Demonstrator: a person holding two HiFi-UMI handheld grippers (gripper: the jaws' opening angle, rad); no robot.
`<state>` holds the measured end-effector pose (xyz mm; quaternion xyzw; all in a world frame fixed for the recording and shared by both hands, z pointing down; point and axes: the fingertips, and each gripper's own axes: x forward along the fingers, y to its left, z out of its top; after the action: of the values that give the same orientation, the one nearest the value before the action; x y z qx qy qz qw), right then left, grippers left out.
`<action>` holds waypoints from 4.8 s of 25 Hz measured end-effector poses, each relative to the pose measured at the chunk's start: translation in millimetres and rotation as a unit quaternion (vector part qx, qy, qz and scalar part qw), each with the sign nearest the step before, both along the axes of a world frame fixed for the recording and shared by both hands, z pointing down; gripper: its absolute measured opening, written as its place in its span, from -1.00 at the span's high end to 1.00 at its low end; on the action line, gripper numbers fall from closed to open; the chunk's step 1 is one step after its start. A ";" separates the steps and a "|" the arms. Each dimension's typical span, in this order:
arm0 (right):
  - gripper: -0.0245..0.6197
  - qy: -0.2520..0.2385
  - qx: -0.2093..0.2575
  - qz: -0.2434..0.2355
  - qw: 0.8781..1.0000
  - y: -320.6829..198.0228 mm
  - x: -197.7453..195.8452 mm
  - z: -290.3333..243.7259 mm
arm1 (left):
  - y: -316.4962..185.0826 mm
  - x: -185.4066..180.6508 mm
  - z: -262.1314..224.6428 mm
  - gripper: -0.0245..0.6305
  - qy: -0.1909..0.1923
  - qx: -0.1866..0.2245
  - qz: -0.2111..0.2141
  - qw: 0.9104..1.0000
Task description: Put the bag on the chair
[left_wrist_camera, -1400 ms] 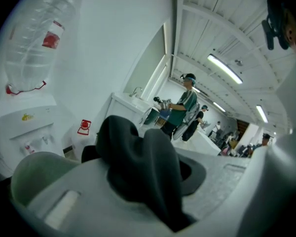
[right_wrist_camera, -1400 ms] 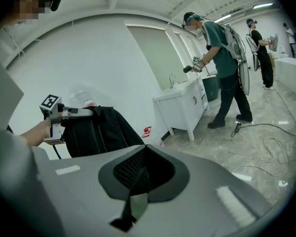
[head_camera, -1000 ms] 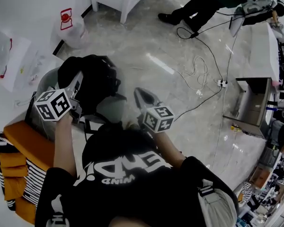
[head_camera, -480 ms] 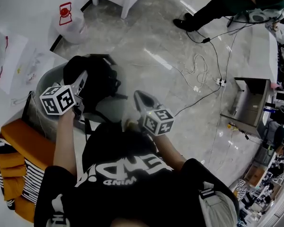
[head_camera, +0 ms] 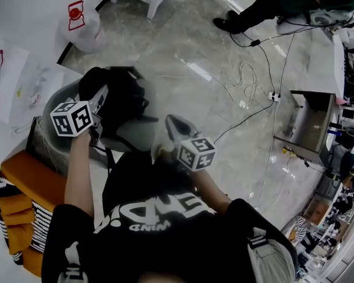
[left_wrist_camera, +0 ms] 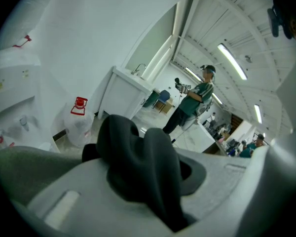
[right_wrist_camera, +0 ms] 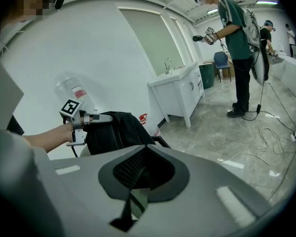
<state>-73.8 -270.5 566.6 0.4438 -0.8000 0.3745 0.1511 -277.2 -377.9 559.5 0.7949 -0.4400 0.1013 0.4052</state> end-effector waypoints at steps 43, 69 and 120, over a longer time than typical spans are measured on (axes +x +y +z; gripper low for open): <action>0.92 0.006 -0.020 -0.038 0.999 -8.4 -25.3 20.2 | -3.8 -56.5 100.3 0.24 -0.073 -0.063 -0.030 0.995; 0.92 -0.016 0.024 -0.091 0.995 42.8 -7.4 -23.8 | 80.1 -65.9 51.1 -0.33 -0.129 -0.077 -0.119 0.981; 0.92 -0.067 0.126 -0.156 0.977 230.1 91.7 -111.1 | 387.9 103.7 -169.3 0.63 -0.129 0.150 -0.150 0.969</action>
<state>17.9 -40.4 455.5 0.3034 -0.9083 0.2713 0.0964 -173.5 10.0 390.2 0.7516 -0.6131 0.0737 0.2318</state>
